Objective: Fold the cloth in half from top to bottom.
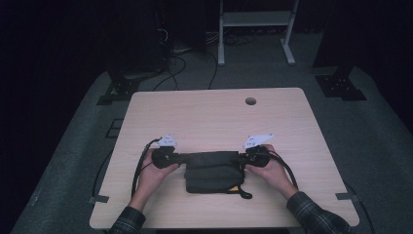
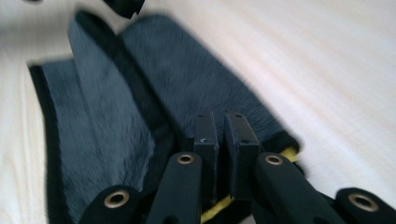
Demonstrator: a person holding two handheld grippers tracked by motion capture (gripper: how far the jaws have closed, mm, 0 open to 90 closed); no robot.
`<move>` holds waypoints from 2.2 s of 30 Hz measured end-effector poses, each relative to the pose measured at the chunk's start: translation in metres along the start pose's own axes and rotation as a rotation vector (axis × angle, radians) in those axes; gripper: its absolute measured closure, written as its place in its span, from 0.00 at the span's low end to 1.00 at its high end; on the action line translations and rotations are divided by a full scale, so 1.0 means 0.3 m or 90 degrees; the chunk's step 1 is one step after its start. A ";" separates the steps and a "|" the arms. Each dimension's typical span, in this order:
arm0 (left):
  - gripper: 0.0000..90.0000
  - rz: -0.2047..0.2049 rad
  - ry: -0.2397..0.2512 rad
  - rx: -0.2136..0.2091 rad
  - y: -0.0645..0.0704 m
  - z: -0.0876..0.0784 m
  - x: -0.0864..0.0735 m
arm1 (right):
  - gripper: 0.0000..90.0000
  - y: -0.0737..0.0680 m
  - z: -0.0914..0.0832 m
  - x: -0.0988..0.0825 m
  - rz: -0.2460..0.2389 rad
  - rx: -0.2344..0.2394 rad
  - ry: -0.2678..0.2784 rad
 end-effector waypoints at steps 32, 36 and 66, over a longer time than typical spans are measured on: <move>0.65 0.068 -0.016 -0.023 0.196 -0.103 -0.137 | 0.85 -0.153 -0.108 -0.105 -0.050 0.057 -0.026; 0.56 0.056 -0.005 -0.005 0.178 -0.131 -0.150 | 0.73 -0.123 -0.149 -0.126 -0.032 0.033 -0.009; 0.18 -0.013 -0.034 0.180 -0.004 -0.294 -0.358 | 0.29 0.023 -0.412 -0.387 0.113 -0.192 -0.031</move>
Point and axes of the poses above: each handheld gripper's, and its own axes: z roughly forward along the jaws, x roughly out of its top, y roughly to its right, the point moved 1 cm from there along z, roughly forward along the jaws, and after that the axes turned 2 degrees about x, right-handed, at the moved point
